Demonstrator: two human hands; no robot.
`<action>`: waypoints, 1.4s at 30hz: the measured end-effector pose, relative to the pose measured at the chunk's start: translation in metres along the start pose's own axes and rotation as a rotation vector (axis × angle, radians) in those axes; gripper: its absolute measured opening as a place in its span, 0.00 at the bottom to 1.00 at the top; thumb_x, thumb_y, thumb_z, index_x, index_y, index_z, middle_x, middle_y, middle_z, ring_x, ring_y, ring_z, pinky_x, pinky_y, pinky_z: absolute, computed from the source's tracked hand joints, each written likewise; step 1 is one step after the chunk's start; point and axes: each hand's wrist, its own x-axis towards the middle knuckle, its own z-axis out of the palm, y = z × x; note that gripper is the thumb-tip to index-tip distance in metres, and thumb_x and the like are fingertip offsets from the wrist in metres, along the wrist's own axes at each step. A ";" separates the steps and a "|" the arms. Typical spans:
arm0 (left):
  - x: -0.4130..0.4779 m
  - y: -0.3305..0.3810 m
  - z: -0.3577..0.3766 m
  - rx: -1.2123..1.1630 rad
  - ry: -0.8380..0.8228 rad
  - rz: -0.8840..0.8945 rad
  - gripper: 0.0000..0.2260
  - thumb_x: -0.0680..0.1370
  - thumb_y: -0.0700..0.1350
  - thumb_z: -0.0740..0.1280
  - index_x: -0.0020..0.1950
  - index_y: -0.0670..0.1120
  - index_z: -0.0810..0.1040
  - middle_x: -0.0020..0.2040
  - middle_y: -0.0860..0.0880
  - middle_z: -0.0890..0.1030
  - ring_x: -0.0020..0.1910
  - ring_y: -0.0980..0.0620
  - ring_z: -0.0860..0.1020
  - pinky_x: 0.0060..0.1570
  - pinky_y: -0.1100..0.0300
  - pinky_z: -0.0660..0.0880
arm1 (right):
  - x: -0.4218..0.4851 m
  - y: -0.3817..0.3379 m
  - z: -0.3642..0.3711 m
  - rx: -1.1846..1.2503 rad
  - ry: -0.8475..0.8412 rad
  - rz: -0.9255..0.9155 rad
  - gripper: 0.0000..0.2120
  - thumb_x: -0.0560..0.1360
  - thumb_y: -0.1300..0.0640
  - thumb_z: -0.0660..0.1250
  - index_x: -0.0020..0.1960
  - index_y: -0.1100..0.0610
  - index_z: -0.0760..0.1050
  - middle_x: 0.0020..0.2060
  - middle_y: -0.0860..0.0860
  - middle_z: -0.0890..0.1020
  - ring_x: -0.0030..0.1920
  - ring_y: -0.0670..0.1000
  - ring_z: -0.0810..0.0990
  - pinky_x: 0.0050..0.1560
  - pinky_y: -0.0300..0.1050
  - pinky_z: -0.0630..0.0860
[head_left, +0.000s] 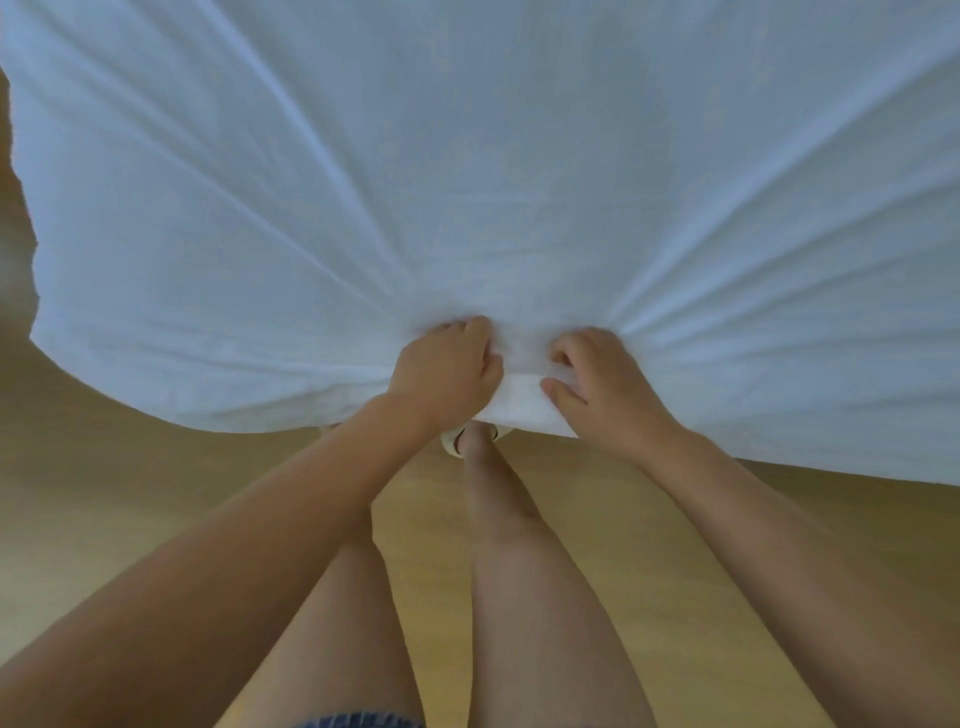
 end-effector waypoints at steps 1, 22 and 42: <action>-0.001 0.007 0.003 -0.022 0.014 0.009 0.07 0.79 0.48 0.58 0.46 0.46 0.65 0.42 0.51 0.70 0.42 0.49 0.69 0.39 0.57 0.63 | -0.006 0.009 -0.003 0.016 0.054 0.024 0.07 0.76 0.57 0.66 0.49 0.60 0.71 0.45 0.48 0.69 0.49 0.48 0.66 0.50 0.41 0.64; 0.070 0.196 0.034 0.636 -0.580 0.419 0.09 0.79 0.52 0.59 0.41 0.50 0.70 0.40 0.53 0.73 0.45 0.49 0.75 0.44 0.58 0.68 | -0.094 0.134 0.007 0.946 1.000 1.042 0.21 0.81 0.51 0.57 0.31 0.60 0.68 0.30 0.57 0.74 0.31 0.53 0.72 0.34 0.46 0.69; 0.110 0.286 0.123 1.250 -0.490 0.772 0.54 0.63 0.76 0.62 0.66 0.61 0.20 0.62 0.44 0.14 0.62 0.37 0.18 0.65 0.31 0.34 | -0.083 0.236 0.045 2.096 1.138 0.944 0.14 0.81 0.47 0.56 0.51 0.56 0.75 0.44 0.51 0.79 0.43 0.48 0.77 0.44 0.40 0.76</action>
